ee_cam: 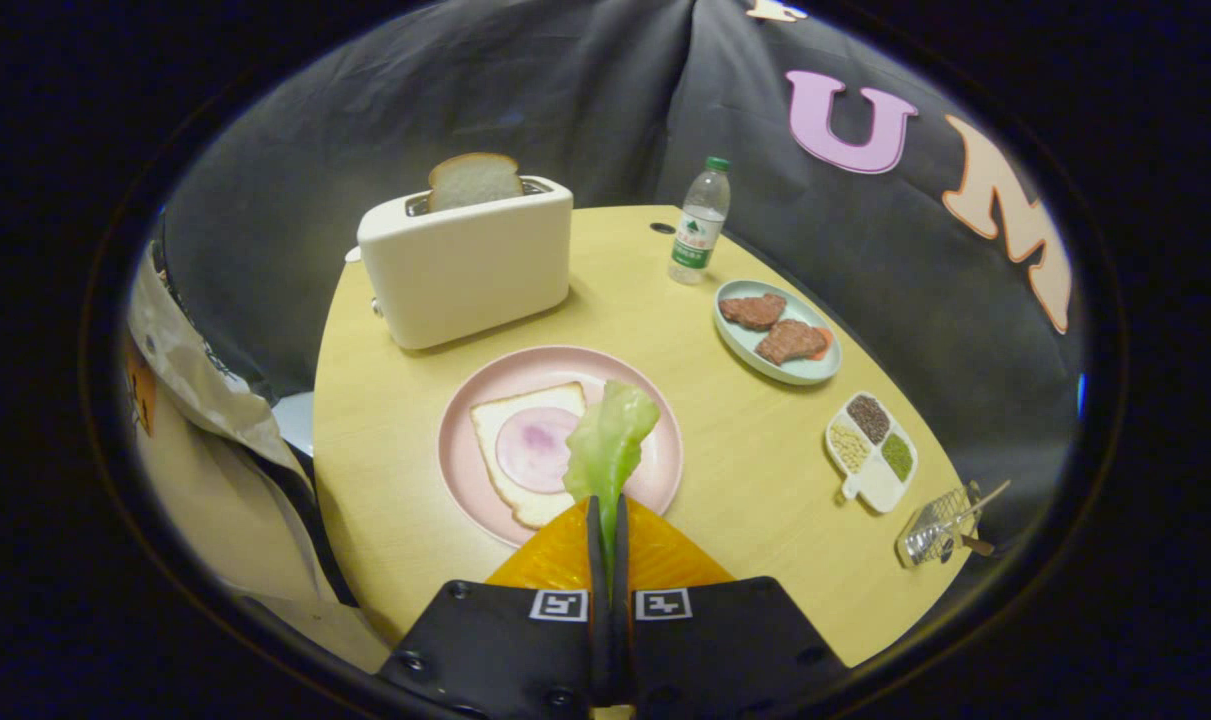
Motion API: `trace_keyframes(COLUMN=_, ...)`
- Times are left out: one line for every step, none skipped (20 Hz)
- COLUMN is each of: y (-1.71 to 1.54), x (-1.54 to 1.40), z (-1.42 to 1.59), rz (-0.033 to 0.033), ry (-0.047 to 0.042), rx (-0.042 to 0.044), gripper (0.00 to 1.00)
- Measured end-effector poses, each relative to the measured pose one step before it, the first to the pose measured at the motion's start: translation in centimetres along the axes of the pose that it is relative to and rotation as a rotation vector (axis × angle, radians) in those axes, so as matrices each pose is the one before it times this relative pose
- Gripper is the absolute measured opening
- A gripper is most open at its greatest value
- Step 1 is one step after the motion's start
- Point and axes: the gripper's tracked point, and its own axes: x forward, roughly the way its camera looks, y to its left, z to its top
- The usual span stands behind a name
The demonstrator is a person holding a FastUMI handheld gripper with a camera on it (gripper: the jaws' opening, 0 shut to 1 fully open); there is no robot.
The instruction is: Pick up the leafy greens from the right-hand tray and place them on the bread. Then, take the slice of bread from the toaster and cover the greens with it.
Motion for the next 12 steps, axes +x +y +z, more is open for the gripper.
trace_keyframes(y=0.351, x=0.522, z=0.218, rz=0.01174, ry=0.00026, rx=-0.00434, gripper=0.03)
trace_keyframes(y=0.504, x=0.433, z=0.430, rz=0.01271, ry=0.00059, rx=-0.00371, gripper=0.03)
trace_keyframes(y=0.324, x=0.564, z=0.244, rz=0.00968, ry=-0.00074, rx=-0.00591, gripper=0.03)
trace_keyframes(y=0.411, x=0.474, z=0.305, rz=0.01123, ry=0.00163, rx=-0.00521, gripper=0.03)
trace_keyframes(y=0.477, x=0.661, z=0.265, rz=0.01202, ry=0.00149, rx=-0.00585, gripper=0.03)
trace_keyframes(y=0.384, x=0.484, z=0.216, rz=0.01136, ry=0.00286, rx=-0.00317, gripper=0.03)
trace_keyframes(y=0.404, x=0.531, z=0.060, rz=0.01149, ry=0.00314, rx=-0.00425, gripper=0.03)
trace_keyframes(y=0.391, x=0.614, z=0.159, rz=0.01229, ry=0.00194, rx=-0.00641, gripper=0.03)
trace_keyframes(y=0.335, x=0.485, z=0.180, rz=0.01193, ry=0.00261, rx=-0.00530, gripper=0.03)
trace_keyframes(y=0.352, x=0.410, z=0.053, rz=0.01240, ry=0.00511, rx=-0.00243, gripper=0.03)
trace_keyframes(y=0.267, x=0.503, z=0.054, rz=0.01016, ry=0.00275, rx=-0.00238, gripper=0.03)
trace_keyframes(y=0.197, x=0.485, z=0.131, rz=0.01031, ry=0.00168, rx=-0.00337, gripper=0.03)
